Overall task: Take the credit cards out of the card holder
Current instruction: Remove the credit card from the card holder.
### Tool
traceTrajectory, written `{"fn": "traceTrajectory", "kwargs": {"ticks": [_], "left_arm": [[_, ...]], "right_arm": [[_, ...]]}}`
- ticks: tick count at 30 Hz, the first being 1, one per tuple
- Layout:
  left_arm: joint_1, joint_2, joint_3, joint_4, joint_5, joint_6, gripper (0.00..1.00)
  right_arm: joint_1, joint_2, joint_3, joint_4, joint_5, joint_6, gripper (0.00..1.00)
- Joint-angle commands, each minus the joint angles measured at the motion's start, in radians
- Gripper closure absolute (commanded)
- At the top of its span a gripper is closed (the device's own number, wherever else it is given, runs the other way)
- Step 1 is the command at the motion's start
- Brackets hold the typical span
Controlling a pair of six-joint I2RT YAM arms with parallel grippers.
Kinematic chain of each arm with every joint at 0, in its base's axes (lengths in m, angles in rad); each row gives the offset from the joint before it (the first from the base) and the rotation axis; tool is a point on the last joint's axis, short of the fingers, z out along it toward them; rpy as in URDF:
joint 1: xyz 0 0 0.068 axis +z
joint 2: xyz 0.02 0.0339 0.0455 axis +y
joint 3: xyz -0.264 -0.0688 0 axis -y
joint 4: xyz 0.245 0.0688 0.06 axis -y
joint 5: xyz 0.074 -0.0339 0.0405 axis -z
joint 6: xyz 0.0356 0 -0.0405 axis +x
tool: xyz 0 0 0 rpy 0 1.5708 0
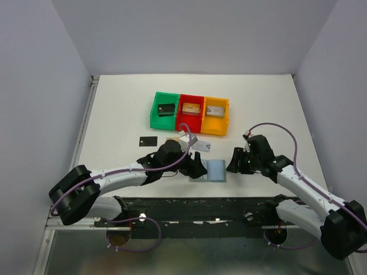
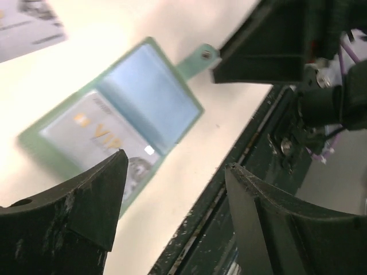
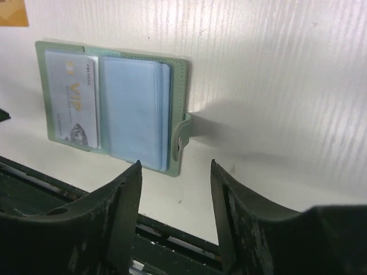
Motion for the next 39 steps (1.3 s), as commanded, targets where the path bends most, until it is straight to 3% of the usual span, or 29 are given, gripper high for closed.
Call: {"fn": "traceTrajectory", "kwargs": {"ticks": [1, 6, 11, 16, 19, 28, 39], "left_arm": [[0.076, -0.086, -0.077, 0.009, -0.096, -0.062, 0.2], [0.127, -0.119, -0.103, 0.003, -0.111, -0.076, 0.25], [0.129, -0.047, -0.075, 0.009, -0.085, -0.078, 0.49], [0.13, 0.021, -0.078, 0.075, -0.039, -0.102, 0.72], [0.127, 0.05, -0.077, 0.079, -0.04, -0.102, 0.78], [0.129, 0.13, -0.084, 0.099, -0.059, -0.124, 0.85], [0.129, 0.159, -0.114, 0.113, -0.086, -0.13, 0.86]], "right_arm": [[0.005, -0.071, 0.105, -0.132, 0.075, -0.025, 0.38], [0.007, -0.142, 0.157, -0.079, -0.049, -0.008, 0.39], [0.016, -0.076, 0.072, 0.218, -0.31, 0.087, 0.53], [0.08, 0.033, 0.025, 0.352, -0.33, 0.13, 0.64], [0.09, 0.102, -0.001, 0.418, -0.341, 0.164, 0.64], [0.122, 0.28, 0.012, 0.518, -0.319, 0.198, 0.66], [0.122, 0.418, -0.004, 0.559, -0.299, 0.195, 0.64]]}}
